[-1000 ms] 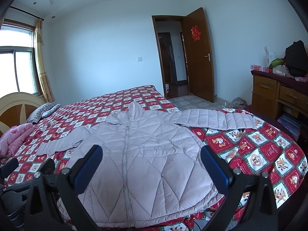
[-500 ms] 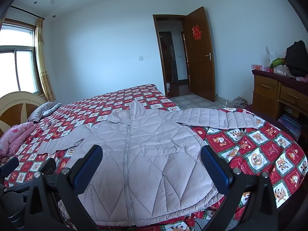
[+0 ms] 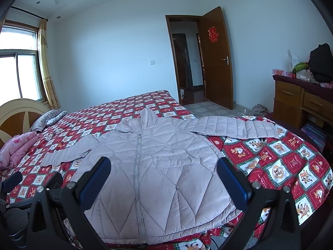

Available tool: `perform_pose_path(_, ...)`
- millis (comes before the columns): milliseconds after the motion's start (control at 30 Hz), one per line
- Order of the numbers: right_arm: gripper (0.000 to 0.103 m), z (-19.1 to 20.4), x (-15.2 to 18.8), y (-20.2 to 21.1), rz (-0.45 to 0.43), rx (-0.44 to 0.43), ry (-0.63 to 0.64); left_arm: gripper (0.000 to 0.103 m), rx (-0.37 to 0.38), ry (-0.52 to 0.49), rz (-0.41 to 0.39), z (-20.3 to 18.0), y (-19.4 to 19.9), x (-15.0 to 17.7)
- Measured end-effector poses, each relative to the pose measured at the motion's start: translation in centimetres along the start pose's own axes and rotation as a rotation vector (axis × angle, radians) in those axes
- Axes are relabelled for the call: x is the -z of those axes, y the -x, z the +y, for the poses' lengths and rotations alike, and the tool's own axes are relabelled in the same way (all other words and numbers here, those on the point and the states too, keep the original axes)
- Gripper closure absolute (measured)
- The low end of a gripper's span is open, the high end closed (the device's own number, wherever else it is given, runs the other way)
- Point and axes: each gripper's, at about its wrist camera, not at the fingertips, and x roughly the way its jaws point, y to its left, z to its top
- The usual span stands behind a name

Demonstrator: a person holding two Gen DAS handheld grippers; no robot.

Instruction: Fold large clothes

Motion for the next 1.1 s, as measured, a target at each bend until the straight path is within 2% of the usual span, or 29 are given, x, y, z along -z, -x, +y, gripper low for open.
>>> perform_pose_path(1100, 0.000, -0.06, 0.47, -0.09, 0.019, 0.001, -0.009, 0.001, 0.015, -0.002, 0.038, -0.16, -0.89, 0.35)
